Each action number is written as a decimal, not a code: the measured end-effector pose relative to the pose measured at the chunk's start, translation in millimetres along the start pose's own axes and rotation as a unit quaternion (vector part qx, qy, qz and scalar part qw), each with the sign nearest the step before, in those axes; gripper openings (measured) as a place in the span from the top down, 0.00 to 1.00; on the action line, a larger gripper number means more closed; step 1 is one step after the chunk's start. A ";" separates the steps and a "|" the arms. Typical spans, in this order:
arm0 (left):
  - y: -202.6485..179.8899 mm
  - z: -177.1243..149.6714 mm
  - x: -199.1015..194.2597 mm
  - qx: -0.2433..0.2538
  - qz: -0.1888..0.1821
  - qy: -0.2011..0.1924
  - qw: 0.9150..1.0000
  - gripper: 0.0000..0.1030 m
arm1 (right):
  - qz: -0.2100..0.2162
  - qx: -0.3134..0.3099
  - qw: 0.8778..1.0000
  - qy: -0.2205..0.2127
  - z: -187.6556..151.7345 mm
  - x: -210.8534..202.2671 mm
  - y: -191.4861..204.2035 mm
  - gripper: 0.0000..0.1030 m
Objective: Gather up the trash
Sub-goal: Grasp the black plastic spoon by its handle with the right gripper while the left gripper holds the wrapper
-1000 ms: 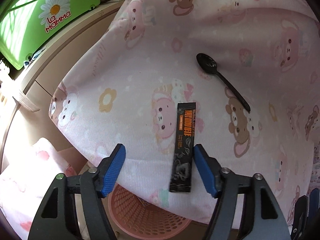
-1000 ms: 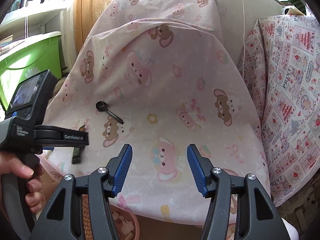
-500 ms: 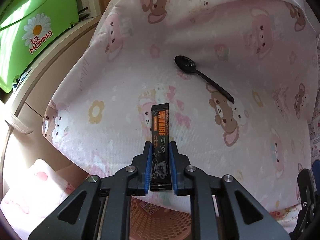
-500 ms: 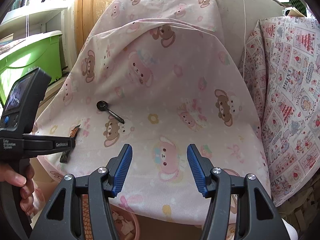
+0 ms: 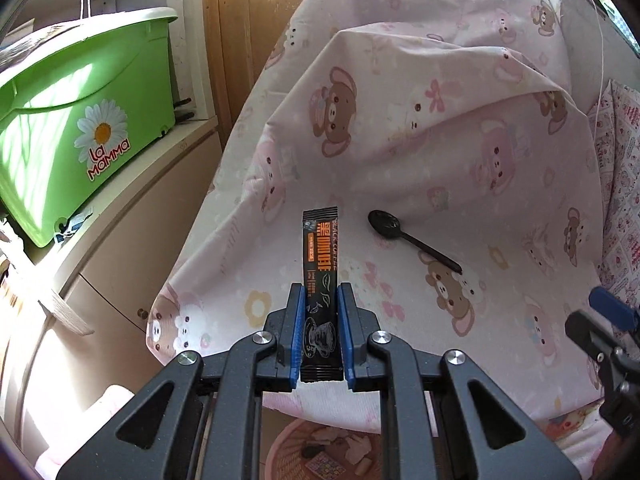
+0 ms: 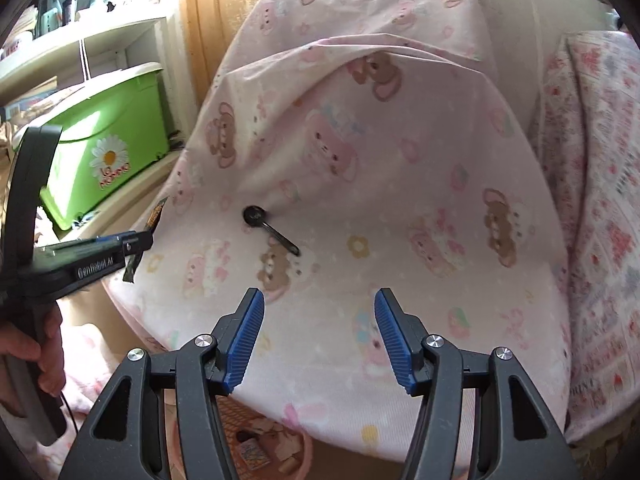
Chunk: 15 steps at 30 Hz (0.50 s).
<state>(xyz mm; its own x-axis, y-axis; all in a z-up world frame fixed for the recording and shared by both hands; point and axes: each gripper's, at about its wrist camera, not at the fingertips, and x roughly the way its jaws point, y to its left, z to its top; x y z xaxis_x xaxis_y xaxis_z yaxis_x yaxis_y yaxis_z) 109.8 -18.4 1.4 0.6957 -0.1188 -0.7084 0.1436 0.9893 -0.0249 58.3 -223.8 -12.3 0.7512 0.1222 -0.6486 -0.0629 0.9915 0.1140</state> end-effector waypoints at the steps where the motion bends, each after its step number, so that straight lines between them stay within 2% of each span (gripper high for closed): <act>1: 3.5 0.8 1.9 -0.005 -0.003 -0.001 1.000 0.85 | 0.010 -0.012 1.000 0.007 9.2 6.2 2.6 0.39; 3: 8.5 -1.3 6.1 -0.014 0.000 -0.002 1.000 0.85 | 0.025 -0.033 0.999 0.007 27.6 20.5 7.8 0.38; 5: 13.9 -5.2 9.4 -0.022 0.007 -0.003 1.000 0.85 | 0.017 -0.050 0.999 0.004 41.1 38.1 12.4 0.38; 8: 21.1 -10.3 13.5 -0.031 0.005 0.000 0.999 0.85 | 0.018 -0.071 0.997 0.026 53.7 75.9 19.7 0.38; 11: 25.6 -13.8 17.8 -0.030 0.008 -0.001 1.000 0.85 | 0.023 -0.081 0.995 0.047 58.6 110.9 27.1 0.38; 15: 30.4 -17.0 23.7 -0.026 0.021 -0.006 0.999 0.85 | 0.027 -0.099 0.993 0.052 56.0 137.8 37.8 0.38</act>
<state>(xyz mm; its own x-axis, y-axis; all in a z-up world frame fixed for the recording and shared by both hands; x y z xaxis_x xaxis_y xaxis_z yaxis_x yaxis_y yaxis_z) 118.6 10.3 -28.2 0.7084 -0.0783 -0.7015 0.0783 0.9964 -0.0322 196.3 -172.0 -55.2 0.6715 0.1687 -0.7216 -0.2368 0.9715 0.0067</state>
